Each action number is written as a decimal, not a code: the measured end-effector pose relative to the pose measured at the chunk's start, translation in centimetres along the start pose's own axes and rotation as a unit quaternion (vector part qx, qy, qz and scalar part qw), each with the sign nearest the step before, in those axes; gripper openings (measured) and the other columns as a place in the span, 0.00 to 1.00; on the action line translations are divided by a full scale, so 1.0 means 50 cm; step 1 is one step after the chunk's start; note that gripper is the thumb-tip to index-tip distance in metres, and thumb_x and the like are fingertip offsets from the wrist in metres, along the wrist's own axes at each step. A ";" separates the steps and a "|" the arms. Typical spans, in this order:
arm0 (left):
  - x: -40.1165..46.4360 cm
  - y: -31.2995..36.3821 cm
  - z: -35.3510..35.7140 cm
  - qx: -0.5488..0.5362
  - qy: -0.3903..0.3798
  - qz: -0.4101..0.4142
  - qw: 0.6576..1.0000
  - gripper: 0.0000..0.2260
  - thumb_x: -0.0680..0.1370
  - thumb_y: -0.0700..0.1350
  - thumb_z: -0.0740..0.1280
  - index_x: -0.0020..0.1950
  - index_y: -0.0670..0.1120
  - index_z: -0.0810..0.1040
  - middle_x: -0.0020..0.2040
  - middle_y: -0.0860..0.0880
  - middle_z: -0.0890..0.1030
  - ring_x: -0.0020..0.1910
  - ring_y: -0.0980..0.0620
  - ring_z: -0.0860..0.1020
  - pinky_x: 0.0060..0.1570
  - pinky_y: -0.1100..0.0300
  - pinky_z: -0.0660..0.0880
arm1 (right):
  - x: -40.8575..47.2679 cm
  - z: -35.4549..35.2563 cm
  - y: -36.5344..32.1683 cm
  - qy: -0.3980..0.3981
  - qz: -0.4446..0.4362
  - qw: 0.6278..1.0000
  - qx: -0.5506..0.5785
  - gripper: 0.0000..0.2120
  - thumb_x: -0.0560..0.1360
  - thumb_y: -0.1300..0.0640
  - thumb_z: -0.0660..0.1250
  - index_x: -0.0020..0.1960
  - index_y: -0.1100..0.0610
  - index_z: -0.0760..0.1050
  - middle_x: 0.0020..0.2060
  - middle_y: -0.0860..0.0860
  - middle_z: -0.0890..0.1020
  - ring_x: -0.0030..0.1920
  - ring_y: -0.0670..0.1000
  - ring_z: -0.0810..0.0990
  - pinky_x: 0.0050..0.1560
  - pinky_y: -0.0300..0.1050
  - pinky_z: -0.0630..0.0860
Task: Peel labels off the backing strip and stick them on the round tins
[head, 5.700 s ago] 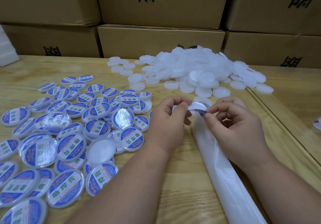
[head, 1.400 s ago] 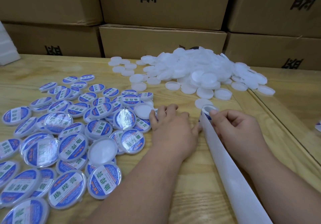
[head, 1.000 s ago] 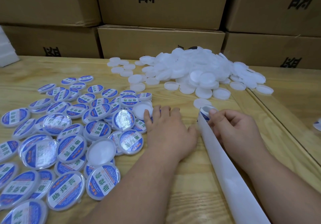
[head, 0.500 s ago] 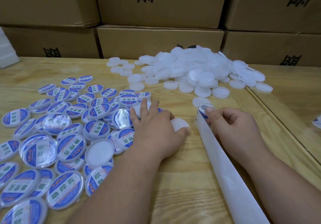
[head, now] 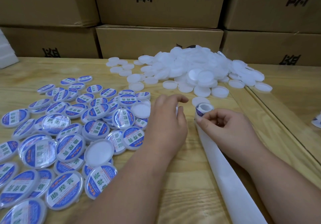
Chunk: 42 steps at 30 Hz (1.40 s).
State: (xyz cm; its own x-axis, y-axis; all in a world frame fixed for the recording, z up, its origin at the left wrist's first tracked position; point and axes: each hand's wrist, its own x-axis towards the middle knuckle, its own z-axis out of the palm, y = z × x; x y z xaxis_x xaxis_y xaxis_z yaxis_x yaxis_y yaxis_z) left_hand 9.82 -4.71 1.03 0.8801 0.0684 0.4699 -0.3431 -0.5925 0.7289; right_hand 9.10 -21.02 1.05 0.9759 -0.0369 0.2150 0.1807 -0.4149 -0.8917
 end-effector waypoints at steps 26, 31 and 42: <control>-0.001 0.004 0.009 -0.176 -0.080 -0.095 0.977 0.11 0.77 0.48 0.74 0.55 0.62 0.77 0.45 0.64 0.83 0.46 0.64 0.79 0.39 0.75 0.71 | 0.002 -0.003 0.003 -0.085 0.006 0.993 0.079 0.12 0.68 0.51 0.67 0.49 0.42 0.84 0.31 0.48 0.75 0.32 0.47 0.71 0.30 0.35 0.68; -0.001 -0.001 0.013 -0.176 -0.067 -0.098 0.977 0.11 0.77 0.46 0.72 0.56 0.60 0.78 0.43 0.62 0.83 0.44 0.63 0.80 0.39 0.73 0.72 | 0.001 -0.003 0.001 -0.087 0.005 0.994 0.071 0.15 0.68 0.53 0.65 0.50 0.41 0.84 0.30 0.48 0.72 0.32 0.46 0.69 0.32 0.35 0.67; 0.009 0.001 0.000 -0.235 0.075 -0.182 0.952 0.11 0.71 0.45 0.62 0.43 0.57 0.82 0.41 0.63 0.82 0.33 0.60 0.78 0.30 0.69 0.74 | -0.002 -0.005 0.000 -0.041 0.014 0.991 0.125 0.21 0.76 0.71 0.61 0.49 0.47 0.83 0.29 0.50 0.66 0.28 0.47 0.63 0.28 0.39 0.63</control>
State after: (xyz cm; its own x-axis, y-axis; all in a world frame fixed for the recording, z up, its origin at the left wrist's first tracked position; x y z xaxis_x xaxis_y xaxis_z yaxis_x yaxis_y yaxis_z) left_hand 10.17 -4.71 1.29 0.9239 0.3359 0.1830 -0.1635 -0.0858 0.9828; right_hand 8.98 -21.22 1.15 0.9859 0.0324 0.1641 0.1673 -0.1758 -0.9701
